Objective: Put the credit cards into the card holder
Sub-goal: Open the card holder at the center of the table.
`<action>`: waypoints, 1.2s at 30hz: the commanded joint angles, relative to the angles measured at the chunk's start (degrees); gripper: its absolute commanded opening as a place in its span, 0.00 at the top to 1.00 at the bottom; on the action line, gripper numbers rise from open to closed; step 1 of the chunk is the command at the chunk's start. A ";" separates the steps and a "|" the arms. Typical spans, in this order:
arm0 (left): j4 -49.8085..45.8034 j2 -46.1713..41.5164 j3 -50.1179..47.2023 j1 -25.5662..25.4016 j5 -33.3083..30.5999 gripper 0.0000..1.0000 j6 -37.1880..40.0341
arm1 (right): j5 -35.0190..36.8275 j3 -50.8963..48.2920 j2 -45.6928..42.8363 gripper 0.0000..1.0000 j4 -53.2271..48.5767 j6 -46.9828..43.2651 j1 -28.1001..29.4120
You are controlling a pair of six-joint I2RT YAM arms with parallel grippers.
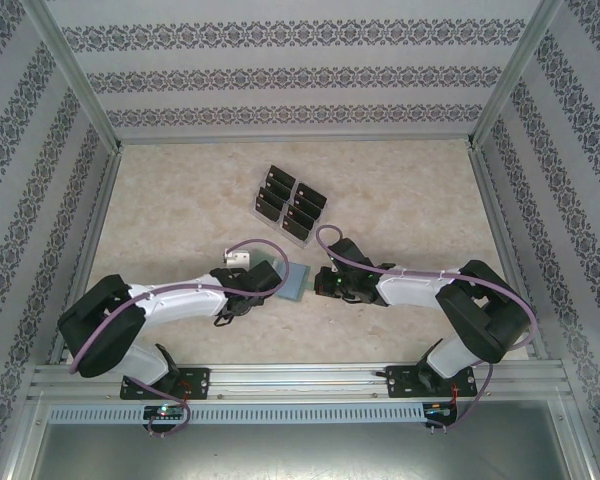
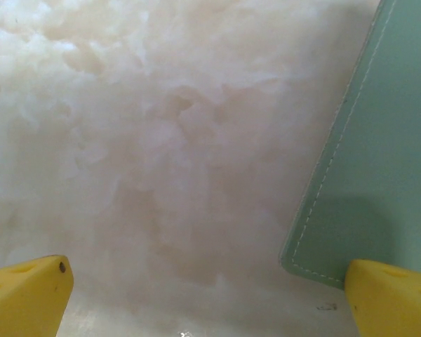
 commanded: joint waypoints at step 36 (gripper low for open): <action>1.49 7.93 17.44 7.61 19.55 0.00 12.99 | -5.55 7.56 -9.65 0.63 -16.85 -5.32 -5.91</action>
